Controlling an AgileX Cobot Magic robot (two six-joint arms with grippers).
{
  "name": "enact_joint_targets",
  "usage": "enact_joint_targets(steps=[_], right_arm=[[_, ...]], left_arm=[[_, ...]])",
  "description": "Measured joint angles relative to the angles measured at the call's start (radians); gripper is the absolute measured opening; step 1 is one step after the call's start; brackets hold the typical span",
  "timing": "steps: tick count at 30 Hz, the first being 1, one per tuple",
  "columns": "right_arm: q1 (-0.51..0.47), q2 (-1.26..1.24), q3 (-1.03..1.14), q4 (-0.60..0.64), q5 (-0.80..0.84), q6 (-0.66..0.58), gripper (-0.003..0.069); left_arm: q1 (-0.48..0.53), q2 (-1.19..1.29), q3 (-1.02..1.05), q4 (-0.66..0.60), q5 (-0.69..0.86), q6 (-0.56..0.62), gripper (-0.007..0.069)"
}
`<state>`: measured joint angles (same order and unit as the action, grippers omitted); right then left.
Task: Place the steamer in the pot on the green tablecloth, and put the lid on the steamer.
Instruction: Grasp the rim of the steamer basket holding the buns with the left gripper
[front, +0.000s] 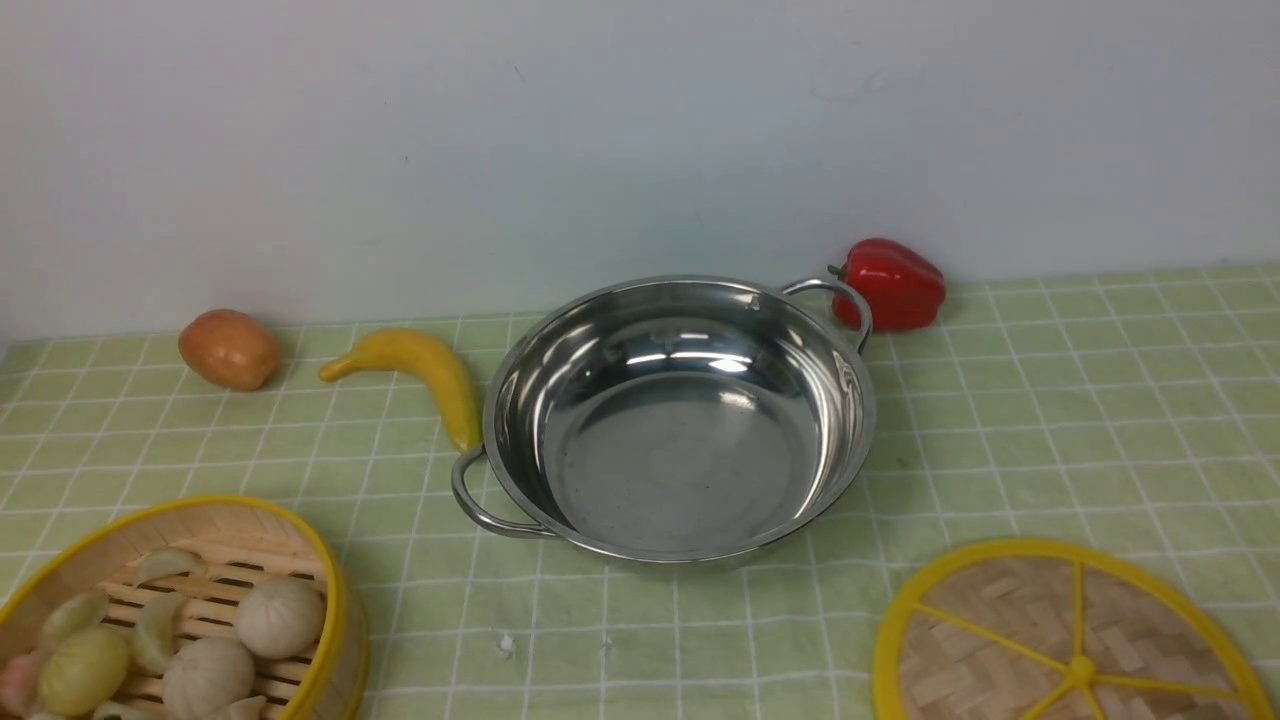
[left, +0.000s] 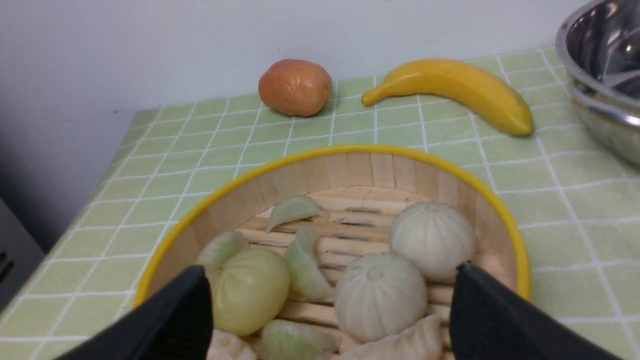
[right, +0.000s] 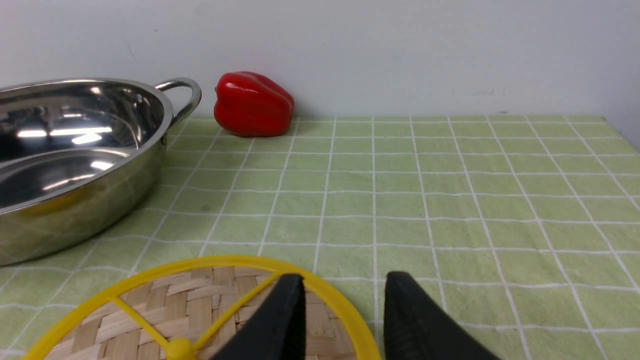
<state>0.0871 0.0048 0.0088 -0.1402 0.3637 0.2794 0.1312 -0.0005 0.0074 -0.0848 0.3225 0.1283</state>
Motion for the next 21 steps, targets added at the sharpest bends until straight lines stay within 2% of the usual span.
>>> enact_joint_targets(steps=[2, 4, 9, 14, 21], right_arm=[[0.0, 0.0, 0.0, 0.0, 0.0, 0.0, 0.0243], [0.0, 0.0, 0.0, 0.0, 0.0, 0.0, 0.0243], [0.0, 0.0, 0.0, 0.0, 0.0, 0.0, 0.0243], [0.0, 0.0, 0.0, 0.0, 0.0, 0.0, 0.0243], [0.0, 0.0, 0.0, 0.0, 0.0, 0.0, 0.0243]], left_arm=[[0.0, 0.0, 0.0, -0.174, -0.08, -0.058, 0.0589], [0.0, 0.0, 0.0, -0.29, -0.138, -0.081, 0.0589], [0.0, 0.0, 0.0, -0.515, -0.27, -0.096, 0.0589], [0.0, 0.0, 0.0, -0.55, -0.309, -0.093, 0.0589], [0.0, 0.0, 0.0, -0.561, -0.268, -0.095, 0.0588]])
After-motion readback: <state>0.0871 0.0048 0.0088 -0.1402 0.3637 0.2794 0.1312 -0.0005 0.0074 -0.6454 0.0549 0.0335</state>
